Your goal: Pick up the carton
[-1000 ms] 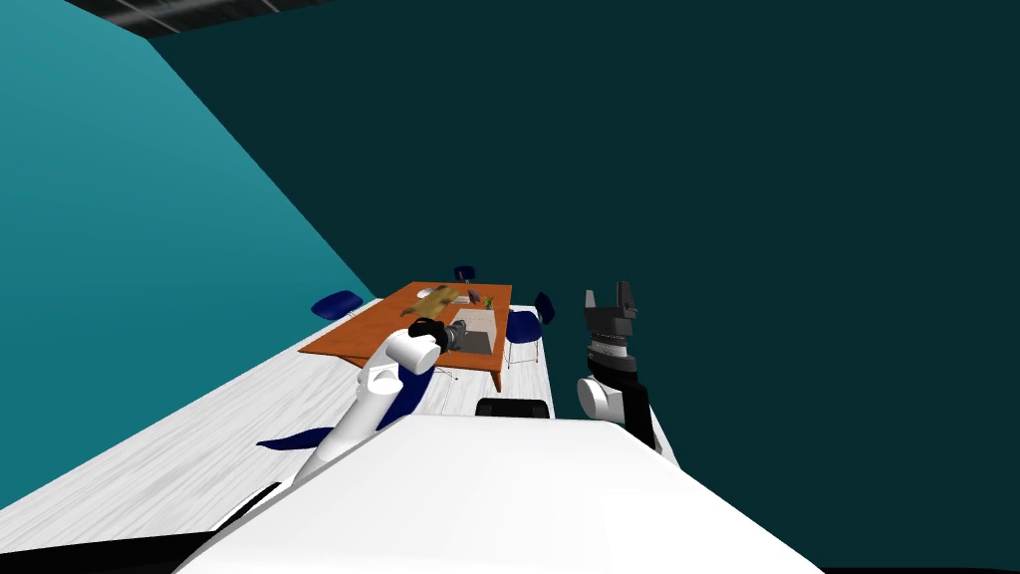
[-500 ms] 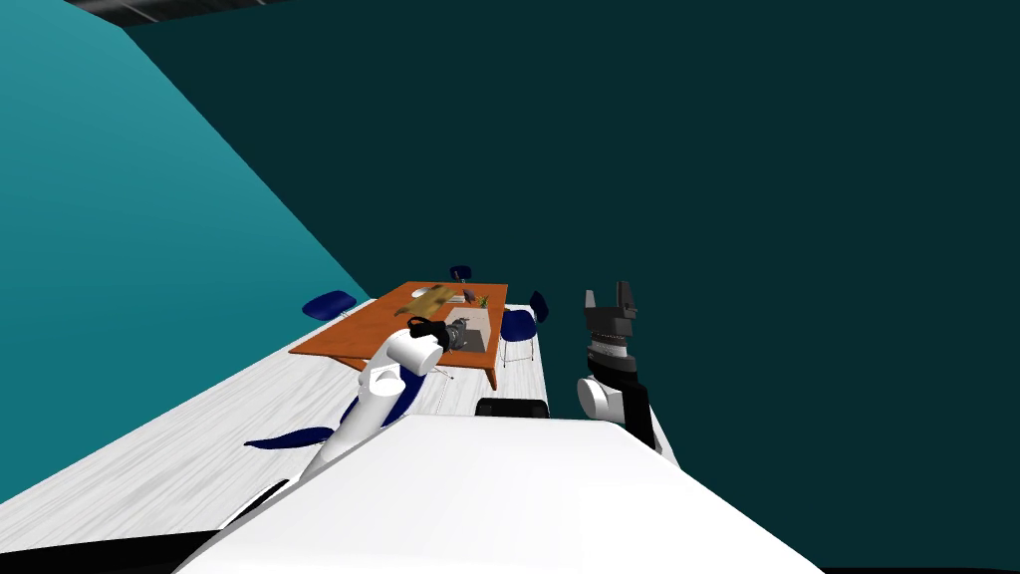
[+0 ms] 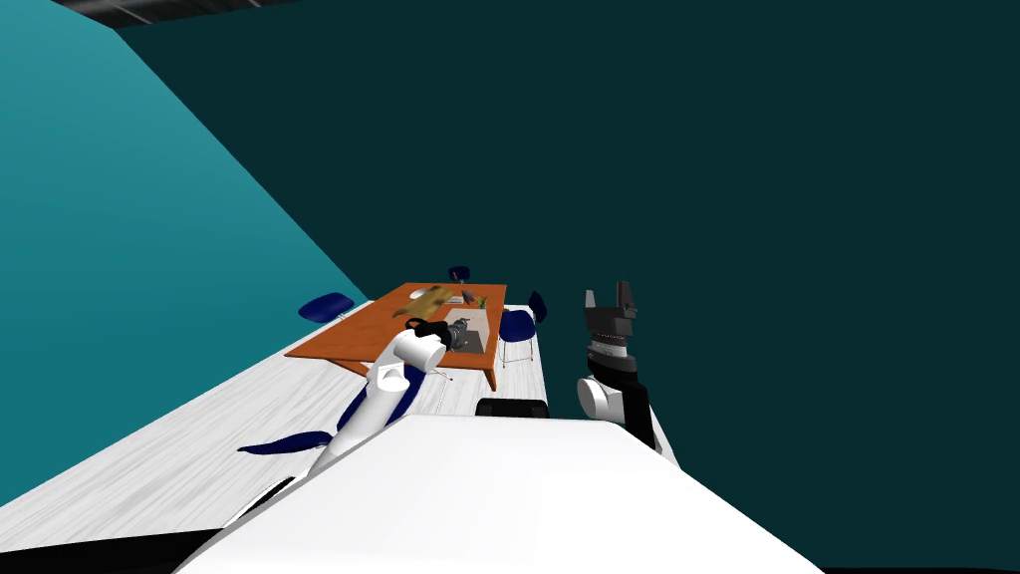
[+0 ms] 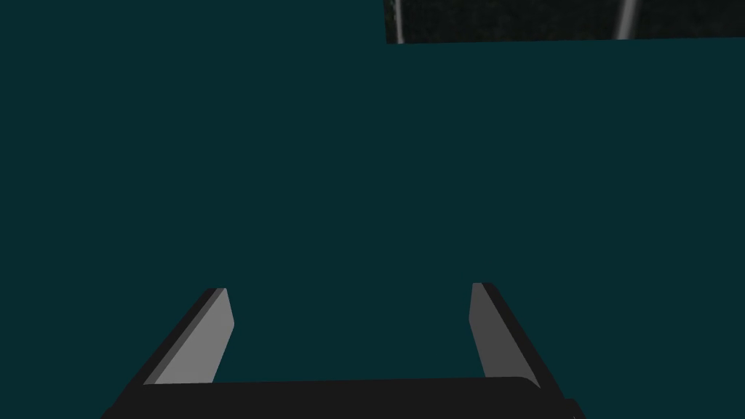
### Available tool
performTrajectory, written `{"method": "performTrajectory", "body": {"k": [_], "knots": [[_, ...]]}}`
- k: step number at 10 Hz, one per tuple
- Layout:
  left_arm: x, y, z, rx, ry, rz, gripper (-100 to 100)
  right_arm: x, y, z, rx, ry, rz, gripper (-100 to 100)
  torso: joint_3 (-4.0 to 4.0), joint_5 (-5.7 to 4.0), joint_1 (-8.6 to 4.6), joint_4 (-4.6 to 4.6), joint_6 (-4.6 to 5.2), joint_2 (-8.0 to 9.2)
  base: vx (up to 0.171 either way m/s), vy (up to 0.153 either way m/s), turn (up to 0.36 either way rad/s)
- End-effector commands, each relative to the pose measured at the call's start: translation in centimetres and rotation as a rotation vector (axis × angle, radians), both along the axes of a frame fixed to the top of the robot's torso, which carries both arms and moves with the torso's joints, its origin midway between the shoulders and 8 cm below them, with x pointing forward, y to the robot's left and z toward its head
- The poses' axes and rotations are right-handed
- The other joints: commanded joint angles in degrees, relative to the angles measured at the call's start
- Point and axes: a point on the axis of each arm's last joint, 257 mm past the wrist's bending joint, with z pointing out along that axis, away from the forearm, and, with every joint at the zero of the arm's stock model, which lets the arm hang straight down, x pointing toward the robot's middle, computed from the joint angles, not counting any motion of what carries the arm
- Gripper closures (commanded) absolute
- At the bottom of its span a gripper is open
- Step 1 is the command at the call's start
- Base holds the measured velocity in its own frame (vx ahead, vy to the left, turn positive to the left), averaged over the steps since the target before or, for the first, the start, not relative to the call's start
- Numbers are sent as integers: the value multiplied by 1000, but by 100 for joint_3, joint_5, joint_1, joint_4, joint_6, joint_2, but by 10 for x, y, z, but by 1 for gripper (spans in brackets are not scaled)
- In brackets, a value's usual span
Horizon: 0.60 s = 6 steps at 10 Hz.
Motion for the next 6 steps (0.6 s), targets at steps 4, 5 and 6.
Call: {"method": "performTrajectory", "body": {"k": [4, 5, 6], "knots": [[0, 0, 0, 0, -1, 0, 100, 0, 0, 0, 0, 0, 0, 0, 3, 0, 1, 1, -1, 5, 0, 0, 0], [0, 0, 0, 0, -1, 0, 100, 0, 0, 0, 0, 0, 0, 0, 3, 0, 2, 1, -1, 5, 0, 0, 0], [0, 0, 0, 0, -1, 0, 100, 0, 0, 0, 0, 0, 0, 0, 3, 0, 2, 1, -1, 5, 0, 0, 0]]}}
